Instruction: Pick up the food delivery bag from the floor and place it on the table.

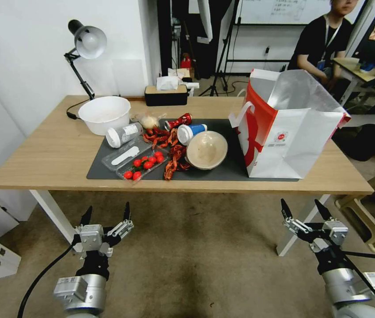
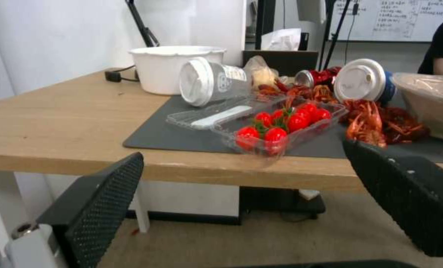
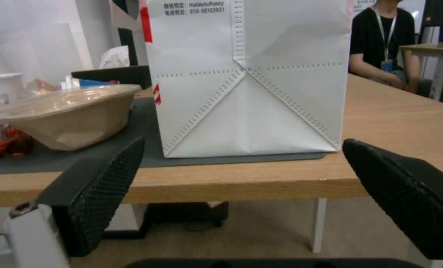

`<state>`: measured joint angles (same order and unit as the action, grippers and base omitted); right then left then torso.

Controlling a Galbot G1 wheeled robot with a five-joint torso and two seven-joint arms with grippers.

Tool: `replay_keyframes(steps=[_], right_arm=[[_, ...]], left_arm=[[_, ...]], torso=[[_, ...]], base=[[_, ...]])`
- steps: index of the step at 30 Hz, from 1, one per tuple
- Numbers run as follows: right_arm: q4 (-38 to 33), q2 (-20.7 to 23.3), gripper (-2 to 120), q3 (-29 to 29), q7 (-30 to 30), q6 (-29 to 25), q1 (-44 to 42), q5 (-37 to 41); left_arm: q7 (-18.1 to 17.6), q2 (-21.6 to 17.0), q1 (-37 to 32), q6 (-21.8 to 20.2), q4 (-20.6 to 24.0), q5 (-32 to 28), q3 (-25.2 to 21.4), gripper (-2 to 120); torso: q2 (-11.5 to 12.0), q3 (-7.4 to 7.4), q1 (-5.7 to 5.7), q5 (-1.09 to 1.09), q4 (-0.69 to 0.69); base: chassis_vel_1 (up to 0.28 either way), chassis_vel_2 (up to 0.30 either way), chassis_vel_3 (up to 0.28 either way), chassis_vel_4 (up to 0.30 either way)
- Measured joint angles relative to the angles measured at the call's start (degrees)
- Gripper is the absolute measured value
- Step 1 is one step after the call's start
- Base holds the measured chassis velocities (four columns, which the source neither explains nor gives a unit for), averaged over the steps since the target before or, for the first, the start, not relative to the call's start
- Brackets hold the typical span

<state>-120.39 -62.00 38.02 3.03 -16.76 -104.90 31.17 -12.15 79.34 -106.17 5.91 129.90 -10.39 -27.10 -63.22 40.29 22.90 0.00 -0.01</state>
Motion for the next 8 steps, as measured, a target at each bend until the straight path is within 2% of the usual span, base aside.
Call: replay_keyframes(steps=[8], right_arm=[[0.00, 0.02, 100, 0.02, 0.00, 0.05, 0.00, 0.04]], left_arm=[[-0.02, 0.00, -0.02, 0.00, 0.00, 0.01, 0.02, 100]], torso=[[0.00, 0.00, 0.00, 0.00, 0.00]], base=[[0.000, 0.000, 0.000, 0.000]])
